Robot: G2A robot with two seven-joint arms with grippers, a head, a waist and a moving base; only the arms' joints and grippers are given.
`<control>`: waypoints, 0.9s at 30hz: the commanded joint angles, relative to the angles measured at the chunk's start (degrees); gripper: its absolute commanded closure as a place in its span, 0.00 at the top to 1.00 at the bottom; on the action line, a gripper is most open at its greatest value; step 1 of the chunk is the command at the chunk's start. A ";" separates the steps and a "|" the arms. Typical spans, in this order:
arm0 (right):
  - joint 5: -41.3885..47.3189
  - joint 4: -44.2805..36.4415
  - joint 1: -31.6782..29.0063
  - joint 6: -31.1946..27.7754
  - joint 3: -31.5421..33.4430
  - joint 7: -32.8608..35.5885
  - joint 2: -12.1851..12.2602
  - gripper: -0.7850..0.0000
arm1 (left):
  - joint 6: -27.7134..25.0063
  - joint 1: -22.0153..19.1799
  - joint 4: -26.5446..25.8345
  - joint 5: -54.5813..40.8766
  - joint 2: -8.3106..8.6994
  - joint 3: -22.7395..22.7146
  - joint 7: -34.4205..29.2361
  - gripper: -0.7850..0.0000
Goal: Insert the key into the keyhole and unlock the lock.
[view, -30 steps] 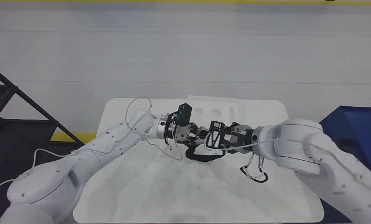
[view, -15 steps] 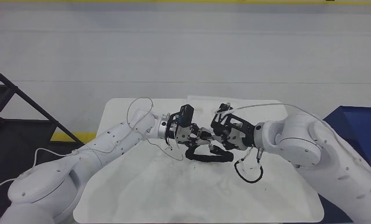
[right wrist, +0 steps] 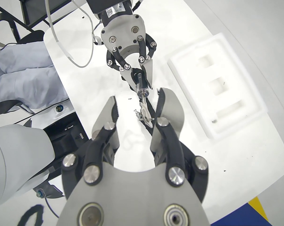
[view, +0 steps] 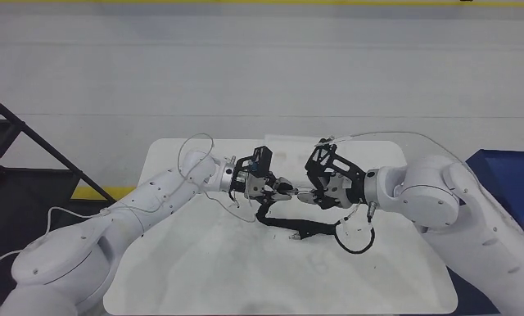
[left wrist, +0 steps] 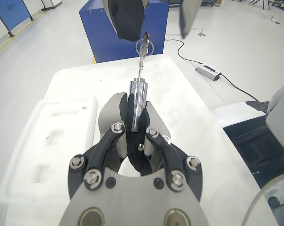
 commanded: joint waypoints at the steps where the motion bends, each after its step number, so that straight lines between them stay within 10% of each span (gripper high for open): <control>1: 0.38 0.25 -0.54 -0.79 0.86 -0.04 0.18 1.00 | 0.00 -0.19 0.76 0.36 -0.13 0.00 -1.60 0.00; 22: 1.09 2.86 -7.41 -8.50 9.25 -3.58 2.01 1.00 | 0.00 4.80 -0.16 8.35 -2.98 0.00 -22.08 0.00; 24: 1.25 2.87 -7.79 -8.80 9.46 -3.90 2.04 1.00 | 0.00 5.20 -0.66 9.37 -3.35 0.00 -23.78 0.54; 25: 1.37 2.90 -7.91 -9.01 9.50 -4.00 2.05 1.00 | 0.00 5.56 -0.82 9.54 -3.50 0.00 -24.21 1.00; 27: 2.55 3.33 -8.06 -9.83 9.35 -4.10 2.01 1.00 | 0.00 5.73 -0.62 9.04 -3.73 0.00 -24.77 1.00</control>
